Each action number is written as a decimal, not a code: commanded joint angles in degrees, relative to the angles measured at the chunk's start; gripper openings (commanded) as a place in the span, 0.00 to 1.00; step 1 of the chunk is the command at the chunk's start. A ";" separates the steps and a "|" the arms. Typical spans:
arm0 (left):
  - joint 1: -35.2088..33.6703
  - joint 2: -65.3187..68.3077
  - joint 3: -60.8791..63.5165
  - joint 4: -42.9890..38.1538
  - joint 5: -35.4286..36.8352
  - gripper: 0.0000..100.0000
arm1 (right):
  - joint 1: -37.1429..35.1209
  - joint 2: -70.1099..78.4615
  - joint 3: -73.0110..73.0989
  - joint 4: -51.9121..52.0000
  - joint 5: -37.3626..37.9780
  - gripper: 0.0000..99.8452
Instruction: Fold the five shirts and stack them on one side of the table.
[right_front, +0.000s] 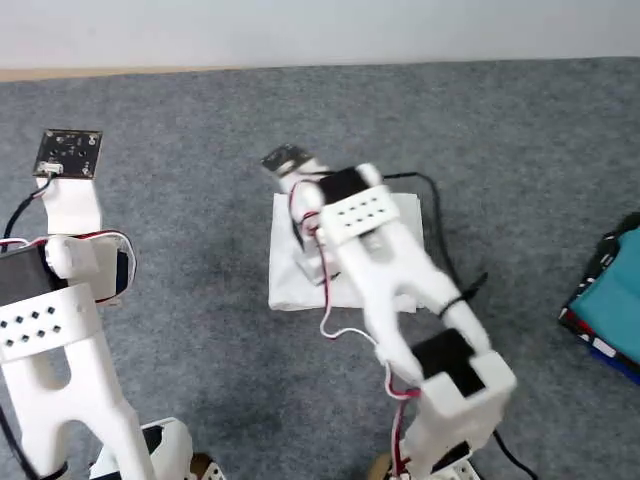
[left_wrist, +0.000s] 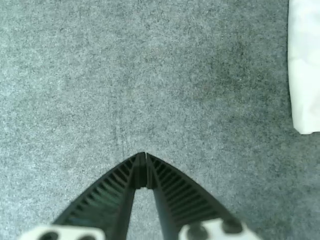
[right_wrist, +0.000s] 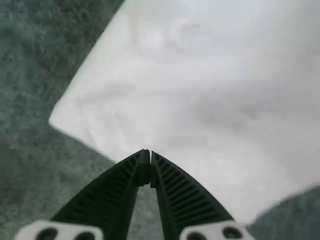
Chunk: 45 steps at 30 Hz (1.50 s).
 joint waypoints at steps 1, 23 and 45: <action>-0.53 -0.44 -0.22 1.05 -0.35 0.01 | -2.59 4.62 -0.35 -4.70 0.79 0.01; -0.53 -0.44 -0.22 1.49 -0.35 0.01 | 0.48 -2.33 -5.54 4.79 0.35 0.01; -0.44 -0.44 -0.22 1.49 -0.35 0.01 | 14.46 4.26 -5.80 -9.45 -19.43 0.27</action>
